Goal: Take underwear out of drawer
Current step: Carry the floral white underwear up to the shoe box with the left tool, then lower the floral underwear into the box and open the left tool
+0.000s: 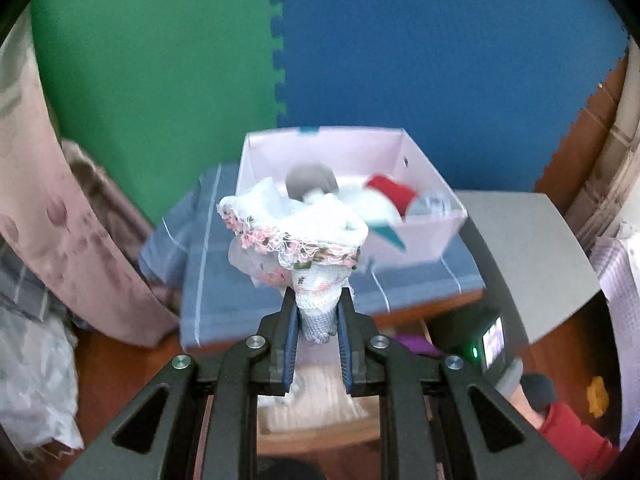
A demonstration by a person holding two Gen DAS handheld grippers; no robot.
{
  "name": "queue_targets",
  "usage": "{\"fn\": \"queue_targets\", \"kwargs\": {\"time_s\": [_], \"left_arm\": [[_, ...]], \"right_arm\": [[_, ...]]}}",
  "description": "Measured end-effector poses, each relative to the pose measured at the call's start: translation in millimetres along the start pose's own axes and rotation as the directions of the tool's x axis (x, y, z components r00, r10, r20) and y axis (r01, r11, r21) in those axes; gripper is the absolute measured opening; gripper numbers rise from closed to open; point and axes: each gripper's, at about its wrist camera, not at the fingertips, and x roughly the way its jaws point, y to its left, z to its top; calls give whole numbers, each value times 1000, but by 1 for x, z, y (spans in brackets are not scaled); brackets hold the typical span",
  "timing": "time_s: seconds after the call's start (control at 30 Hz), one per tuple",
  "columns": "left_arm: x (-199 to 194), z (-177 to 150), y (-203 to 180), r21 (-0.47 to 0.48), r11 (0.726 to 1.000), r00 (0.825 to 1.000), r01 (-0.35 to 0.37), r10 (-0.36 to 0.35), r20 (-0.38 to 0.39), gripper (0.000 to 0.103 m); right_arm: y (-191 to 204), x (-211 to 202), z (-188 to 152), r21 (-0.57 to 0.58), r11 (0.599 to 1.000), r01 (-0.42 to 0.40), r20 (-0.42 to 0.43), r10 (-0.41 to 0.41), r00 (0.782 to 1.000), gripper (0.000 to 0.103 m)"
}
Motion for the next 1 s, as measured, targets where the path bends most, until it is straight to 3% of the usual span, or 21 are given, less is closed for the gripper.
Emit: {"fn": "queue_targets", "kwargs": {"time_s": [0.23, 0.53, 0.77, 1.0], "left_arm": [[25, 57, 5, -6, 999, 999, -50, 50, 11, 16], [99, 104, 1, 9, 997, 996, -76, 77, -34, 16], [158, 97, 0, 3, 998, 990, -61, 61, -127, 16], [188, 81, -1, 0, 998, 981, -62, 61, -185, 17]], "right_arm": [[2, 1, 0, -4, 1000, -6, -4, 6, 1000, 17], [-2, 2, 1, 14, 999, -31, -13, 31, 999, 17], [-2, 4, 1, 19, 999, -45, -22, 46, 999, 17], [0, 7, 1, 20, 999, -48, -28, 48, 998, 17]]}}
